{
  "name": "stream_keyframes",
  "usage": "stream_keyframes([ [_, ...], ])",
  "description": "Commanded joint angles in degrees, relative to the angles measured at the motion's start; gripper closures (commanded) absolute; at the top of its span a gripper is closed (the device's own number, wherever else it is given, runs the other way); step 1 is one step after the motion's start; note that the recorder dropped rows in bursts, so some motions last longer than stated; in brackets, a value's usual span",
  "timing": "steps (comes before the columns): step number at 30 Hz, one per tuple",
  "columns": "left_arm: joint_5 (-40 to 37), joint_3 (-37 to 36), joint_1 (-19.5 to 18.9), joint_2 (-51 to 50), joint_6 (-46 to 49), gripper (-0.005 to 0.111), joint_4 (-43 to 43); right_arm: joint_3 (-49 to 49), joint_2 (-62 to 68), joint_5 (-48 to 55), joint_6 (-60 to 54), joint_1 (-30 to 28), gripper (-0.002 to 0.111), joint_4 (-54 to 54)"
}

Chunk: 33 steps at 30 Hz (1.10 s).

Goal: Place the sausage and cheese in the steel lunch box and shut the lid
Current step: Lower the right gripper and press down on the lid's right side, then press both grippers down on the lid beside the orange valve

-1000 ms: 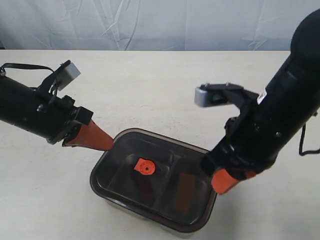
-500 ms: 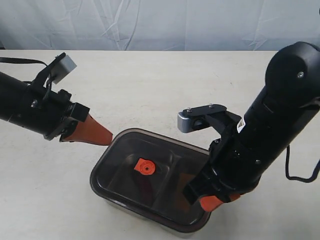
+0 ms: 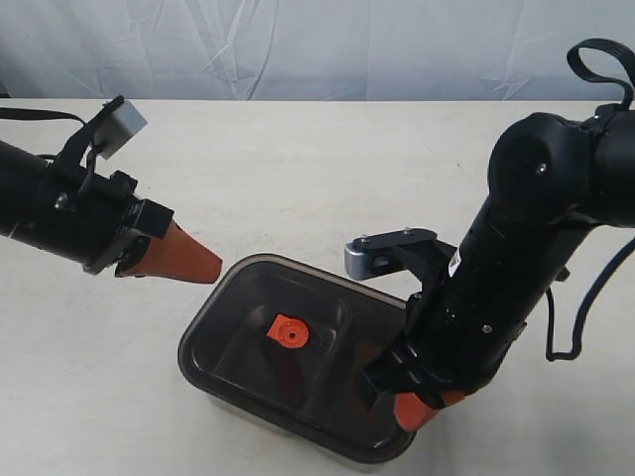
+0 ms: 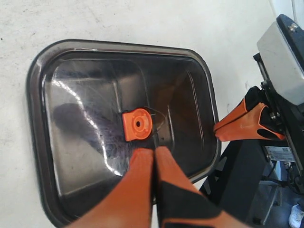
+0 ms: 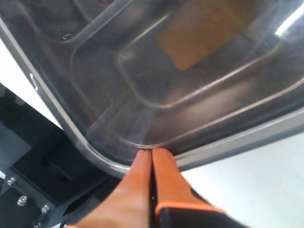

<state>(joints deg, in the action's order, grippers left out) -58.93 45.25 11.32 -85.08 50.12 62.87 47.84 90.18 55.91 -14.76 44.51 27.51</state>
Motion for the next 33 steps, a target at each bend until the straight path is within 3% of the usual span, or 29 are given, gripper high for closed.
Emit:
stream_keyframes([
  [1,-0.42,-0.21,0.23,0.51,0.12,0.107,0.68,-0.28,1.04,-1.56,-0.03,0.14,0.109,-0.13],
  [24,-4.2,-0.21,0.36,0.38,0.12,0.107,-2.11,-0.05,2.02,-5.16,-0.03,0.14,0.109,-0.04],
  [28,-3.61,-0.21,3.48,0.27,0.12,0.107,-2.11,-0.05,3.92,-5.7,-0.03,0.14,0.109,-0.04],
  [33,-1.32,-0.21,10.0,-2.64,0.12,0.107,-3.05,-0.05,5.4,-5.95,-0.03,0.14,0.109,0.08],
])
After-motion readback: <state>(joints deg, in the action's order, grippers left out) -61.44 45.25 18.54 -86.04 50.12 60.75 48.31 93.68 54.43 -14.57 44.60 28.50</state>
